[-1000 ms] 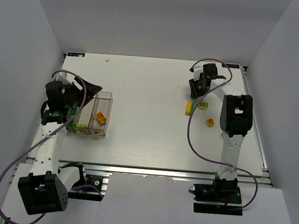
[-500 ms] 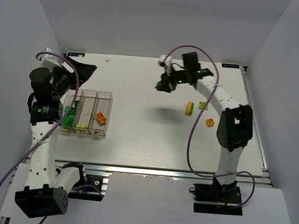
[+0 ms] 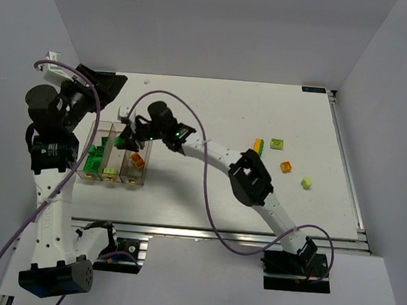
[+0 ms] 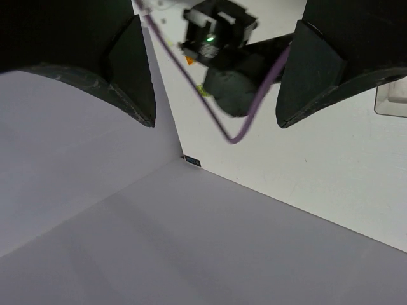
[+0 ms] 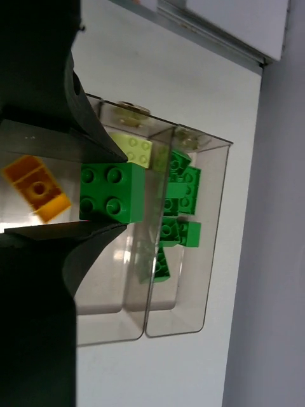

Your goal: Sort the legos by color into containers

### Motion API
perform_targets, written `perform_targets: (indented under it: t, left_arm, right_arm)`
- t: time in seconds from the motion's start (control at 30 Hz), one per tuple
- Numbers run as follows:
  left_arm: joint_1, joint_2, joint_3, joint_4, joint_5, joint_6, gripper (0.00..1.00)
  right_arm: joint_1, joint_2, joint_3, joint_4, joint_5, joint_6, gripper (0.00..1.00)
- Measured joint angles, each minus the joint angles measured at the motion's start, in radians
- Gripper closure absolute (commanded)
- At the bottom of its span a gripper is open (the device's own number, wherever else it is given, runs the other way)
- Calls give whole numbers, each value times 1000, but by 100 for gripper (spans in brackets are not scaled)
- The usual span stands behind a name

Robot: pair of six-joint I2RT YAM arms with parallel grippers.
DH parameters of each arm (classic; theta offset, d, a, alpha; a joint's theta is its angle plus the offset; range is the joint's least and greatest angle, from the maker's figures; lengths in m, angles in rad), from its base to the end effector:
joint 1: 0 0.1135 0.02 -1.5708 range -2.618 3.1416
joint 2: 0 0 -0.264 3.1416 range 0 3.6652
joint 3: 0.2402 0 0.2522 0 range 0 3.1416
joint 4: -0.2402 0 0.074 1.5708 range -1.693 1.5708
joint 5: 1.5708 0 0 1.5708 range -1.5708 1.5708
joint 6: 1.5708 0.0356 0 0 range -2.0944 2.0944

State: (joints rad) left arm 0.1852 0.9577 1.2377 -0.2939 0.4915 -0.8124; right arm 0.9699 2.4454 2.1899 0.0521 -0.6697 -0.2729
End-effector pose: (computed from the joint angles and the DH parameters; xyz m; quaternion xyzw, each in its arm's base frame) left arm 0.1921 0.0189 0.4533 -0.1803 0.6882 -0.3749 0.5944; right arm 0.3066 0.4864 0.2584 -0.5950 0.4745 0.4432 0.4737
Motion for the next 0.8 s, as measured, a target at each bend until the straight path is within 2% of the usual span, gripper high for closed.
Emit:
perform_targets:
  t: [0.07,0.27,0.53,0.8]
  left_arm:
    - [0,2,25,-23,0,0,15]
    - [0,20,87,-77,23,12,15]
    - [0,51,75,-97,69,13,15]
    - [0,56,45,-93,101,-1,15]
  right_arm:
    - [33,52,6,90,59,39,100]
    - [119,225,159,323,270,75,100]
    - [171,273,170,496,384,75,100]
    - [169,300,157,605,404,83,83]
